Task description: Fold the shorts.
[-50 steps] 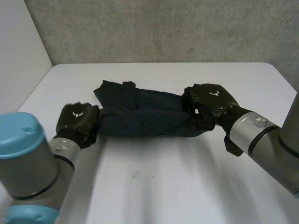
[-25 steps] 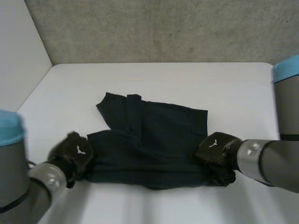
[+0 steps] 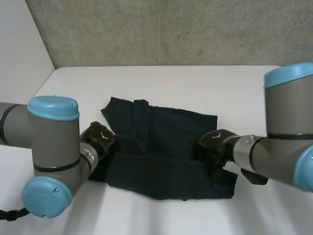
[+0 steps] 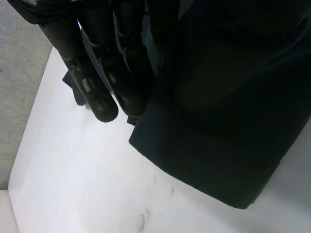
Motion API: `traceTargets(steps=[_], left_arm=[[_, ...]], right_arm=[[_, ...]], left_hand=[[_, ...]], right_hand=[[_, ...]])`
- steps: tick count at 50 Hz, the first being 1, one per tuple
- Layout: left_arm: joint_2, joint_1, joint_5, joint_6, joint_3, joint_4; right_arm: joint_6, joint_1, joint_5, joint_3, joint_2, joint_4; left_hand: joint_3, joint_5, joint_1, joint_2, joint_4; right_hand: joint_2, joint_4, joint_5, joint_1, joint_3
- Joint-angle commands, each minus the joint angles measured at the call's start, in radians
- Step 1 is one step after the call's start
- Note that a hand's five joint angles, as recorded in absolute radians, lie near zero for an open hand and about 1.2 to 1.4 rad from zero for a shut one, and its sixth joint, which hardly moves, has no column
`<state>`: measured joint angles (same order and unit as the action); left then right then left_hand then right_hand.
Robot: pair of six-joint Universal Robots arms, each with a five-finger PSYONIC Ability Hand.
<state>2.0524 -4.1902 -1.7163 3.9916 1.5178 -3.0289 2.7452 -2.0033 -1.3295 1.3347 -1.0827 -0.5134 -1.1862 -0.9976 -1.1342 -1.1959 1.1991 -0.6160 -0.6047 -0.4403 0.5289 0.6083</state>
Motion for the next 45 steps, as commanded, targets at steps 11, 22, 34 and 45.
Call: traceTargets(steps=[11, 22, 34, 45], left_arm=[[-0.040, -0.016, -0.003, 0.000, 0.045, -0.002], [-0.031, -0.027, 0.001, -0.002, 0.035, -0.008], [0.035, -0.044, 0.014, -0.002, -0.037, -0.060], [0.057, -0.060, 0.001, -0.075, -0.510, -0.448]], right_arm=[[0.122, 0.098, 0.158, -0.002, 0.020, -0.140], [0.140, 0.089, 0.171, 0.052, 0.014, -0.134], [-0.097, 0.077, 0.043, -0.032, 0.013, 0.100], [-0.190, -0.015, -0.062, -0.328, 0.030, 0.652]], left_hand=[[-0.210, -0.224, -0.262, -0.200, 0.197], [-0.210, -0.224, -0.262, -0.200, 0.197], [-0.210, -0.224, -0.262, -0.200, 0.197], [-0.210, -0.224, -0.262, -0.200, 0.197]], right_hand=[[0.067, 0.056, 0.066, 0.020, -0.059], [-0.169, -0.180, -0.170, 0.256, 0.177], [-0.780, -0.792, -0.781, 0.867, 0.788], [-0.780, -0.792, -0.781, 0.867, 0.788]])
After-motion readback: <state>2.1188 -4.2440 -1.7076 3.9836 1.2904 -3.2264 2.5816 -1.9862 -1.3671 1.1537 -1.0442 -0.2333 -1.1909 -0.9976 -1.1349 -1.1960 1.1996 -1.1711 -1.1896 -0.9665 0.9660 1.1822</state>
